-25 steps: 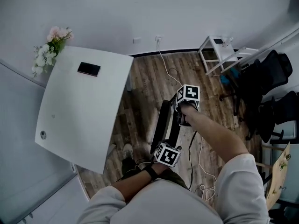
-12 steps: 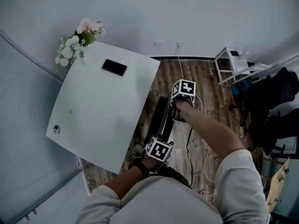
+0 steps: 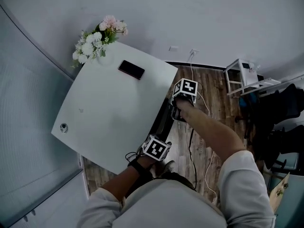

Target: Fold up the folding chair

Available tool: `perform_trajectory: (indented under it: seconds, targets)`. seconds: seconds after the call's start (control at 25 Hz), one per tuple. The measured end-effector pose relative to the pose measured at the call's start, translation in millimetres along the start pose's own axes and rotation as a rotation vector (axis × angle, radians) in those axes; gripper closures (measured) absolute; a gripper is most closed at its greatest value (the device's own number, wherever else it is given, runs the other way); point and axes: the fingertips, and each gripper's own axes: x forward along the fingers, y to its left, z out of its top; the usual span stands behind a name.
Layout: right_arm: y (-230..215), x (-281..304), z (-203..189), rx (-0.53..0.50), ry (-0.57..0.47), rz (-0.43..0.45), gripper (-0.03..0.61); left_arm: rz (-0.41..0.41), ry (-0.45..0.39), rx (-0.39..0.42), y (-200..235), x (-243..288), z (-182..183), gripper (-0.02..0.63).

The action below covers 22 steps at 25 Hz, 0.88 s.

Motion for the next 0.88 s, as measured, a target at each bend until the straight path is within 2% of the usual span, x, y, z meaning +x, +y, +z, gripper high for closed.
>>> perform_trajectory:
  seconds: [0.16,0.28,0.4,0.48,0.6,0.76,0.88]
  targets:
    - [13,6,5,0.017,-0.002,-0.007,0.428,0.006,-0.033,0.032,22,-15,9,0.393]
    - [18,8,5,0.029,0.002,-0.008,0.419,-0.005,0.001,0.019,32,-18,-2,0.399]
    - [24,11,7,0.018,0.007,0.004,0.408,0.008,-0.065,0.048,40,-26,13,0.399]
    - [28,13,8,0.015,0.007,0.020,0.397,0.004,-0.091,0.057,43,-29,19,0.397]
    - [37,15,7,0.001,0.021,0.057,0.375,-0.009,-0.080,0.041,46,-28,14,0.397]
    - [43,13,5,-0.069,0.034,0.103,0.329,-0.015,-0.064,0.013,45,-25,4,0.389]
    - [47,6,5,-0.096,0.023,0.149,0.314,-0.002,-0.092,0.001,47,-29,8,0.381]
